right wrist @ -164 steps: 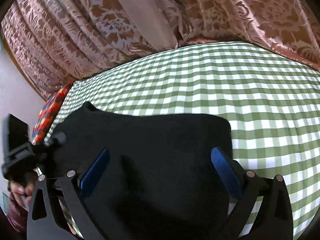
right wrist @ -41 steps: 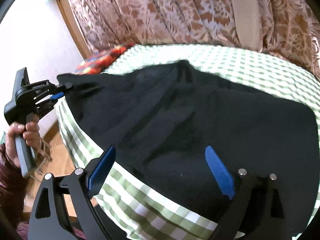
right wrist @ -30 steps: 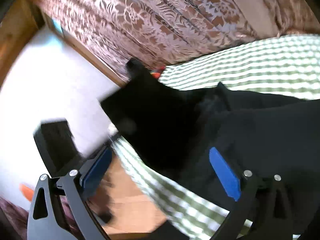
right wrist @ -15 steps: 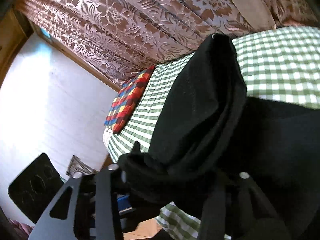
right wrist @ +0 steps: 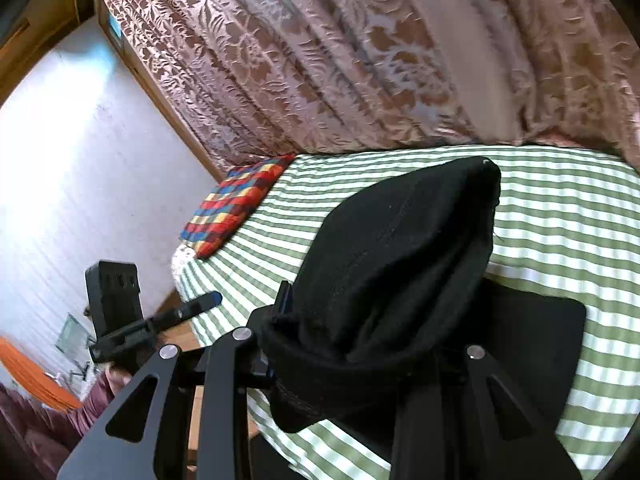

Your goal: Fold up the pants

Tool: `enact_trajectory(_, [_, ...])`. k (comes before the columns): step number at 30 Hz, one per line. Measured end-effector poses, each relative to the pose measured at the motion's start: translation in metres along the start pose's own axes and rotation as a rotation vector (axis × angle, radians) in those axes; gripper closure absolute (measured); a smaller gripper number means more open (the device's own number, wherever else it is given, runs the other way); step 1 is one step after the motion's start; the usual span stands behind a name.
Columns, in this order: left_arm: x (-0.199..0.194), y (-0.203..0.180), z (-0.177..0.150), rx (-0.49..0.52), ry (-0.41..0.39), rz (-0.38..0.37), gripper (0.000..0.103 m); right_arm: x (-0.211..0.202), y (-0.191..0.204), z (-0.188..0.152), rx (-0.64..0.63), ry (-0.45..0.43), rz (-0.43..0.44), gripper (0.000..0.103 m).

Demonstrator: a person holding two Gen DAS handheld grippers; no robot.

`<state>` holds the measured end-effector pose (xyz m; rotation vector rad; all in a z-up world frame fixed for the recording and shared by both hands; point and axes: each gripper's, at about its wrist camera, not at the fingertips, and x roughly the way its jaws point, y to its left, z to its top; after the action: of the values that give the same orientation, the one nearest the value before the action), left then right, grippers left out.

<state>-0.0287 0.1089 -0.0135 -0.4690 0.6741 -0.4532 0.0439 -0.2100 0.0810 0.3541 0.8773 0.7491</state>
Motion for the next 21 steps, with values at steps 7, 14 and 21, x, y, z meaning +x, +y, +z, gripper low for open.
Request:
enact_trajectory(7, [0.063,-0.033,-0.019,0.082,0.168,-0.059,0.082,-0.005,-0.066,-0.050,0.152,0.073,-0.115,0.073])
enact_trajectory(14, [0.089,-0.049,-0.037,0.157,0.258,-0.045,0.082,-0.013,-0.103,-0.079,0.295,0.039,-0.083,0.065])
enact_trajectory(21, [0.088,-0.051,-0.037,0.169,0.264,-0.023,0.082,-0.019,-0.112,-0.071,0.394,-0.017,-0.004,0.039])
